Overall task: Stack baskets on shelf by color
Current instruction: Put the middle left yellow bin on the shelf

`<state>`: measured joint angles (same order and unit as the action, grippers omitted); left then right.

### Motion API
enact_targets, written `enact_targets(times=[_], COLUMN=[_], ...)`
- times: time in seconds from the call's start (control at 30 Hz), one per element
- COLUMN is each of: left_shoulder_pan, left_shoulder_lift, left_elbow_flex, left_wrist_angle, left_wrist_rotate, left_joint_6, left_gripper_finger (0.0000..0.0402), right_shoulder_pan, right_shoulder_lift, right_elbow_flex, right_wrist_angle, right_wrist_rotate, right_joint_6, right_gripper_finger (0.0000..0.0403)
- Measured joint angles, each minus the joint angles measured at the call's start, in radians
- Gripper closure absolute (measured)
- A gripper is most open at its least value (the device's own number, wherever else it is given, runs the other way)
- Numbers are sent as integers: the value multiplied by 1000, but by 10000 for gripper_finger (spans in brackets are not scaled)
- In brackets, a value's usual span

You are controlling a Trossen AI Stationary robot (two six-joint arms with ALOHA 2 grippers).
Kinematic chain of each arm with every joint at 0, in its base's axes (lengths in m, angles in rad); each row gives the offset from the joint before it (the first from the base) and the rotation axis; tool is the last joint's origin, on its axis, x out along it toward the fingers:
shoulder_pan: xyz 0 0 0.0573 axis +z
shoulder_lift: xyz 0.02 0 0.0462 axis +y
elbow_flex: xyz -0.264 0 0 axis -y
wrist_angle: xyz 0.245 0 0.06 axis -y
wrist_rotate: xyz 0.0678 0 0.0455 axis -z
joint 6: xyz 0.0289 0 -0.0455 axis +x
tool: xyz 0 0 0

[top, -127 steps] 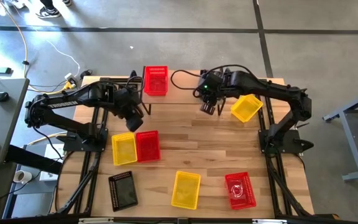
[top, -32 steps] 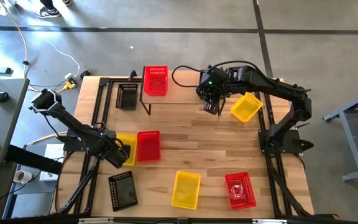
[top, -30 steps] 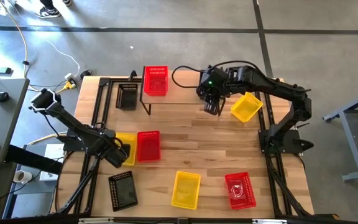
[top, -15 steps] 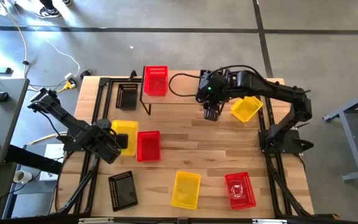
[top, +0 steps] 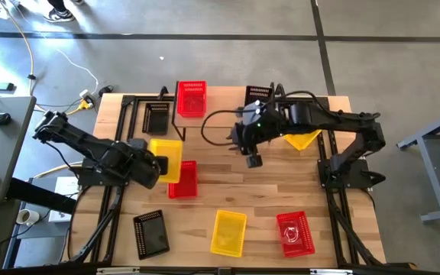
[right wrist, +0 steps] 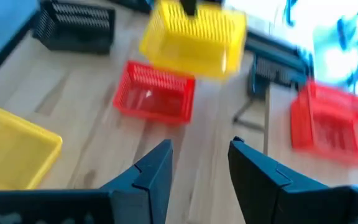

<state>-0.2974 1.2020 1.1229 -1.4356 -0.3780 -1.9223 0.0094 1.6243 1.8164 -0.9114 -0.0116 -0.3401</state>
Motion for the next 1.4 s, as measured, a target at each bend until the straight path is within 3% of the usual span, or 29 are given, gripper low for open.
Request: enact_targets(times=[0.53,1.03,1.4], left_shoulder_pan=[199,266,266], left_shoulder_lift=[67,123,125], left_elbow_flex=[0,1,0], left_wrist_angle=[295,369,433], left_wrist_rotate=[-34,-19,-30], left_joint_6=[324,400,416], left_gripper_finger=[398,398,398], right_shoulder_pan=[87,122,122], right_shoulder_lift=[95,269,321], right_elbow_flex=[0,0,0], right_wrist_angle=[254,276,296], right_wrist_rotate=[-24,-23,25], right_joint_6=[-44,-11,54], right_gripper_finger=[260,260,261])
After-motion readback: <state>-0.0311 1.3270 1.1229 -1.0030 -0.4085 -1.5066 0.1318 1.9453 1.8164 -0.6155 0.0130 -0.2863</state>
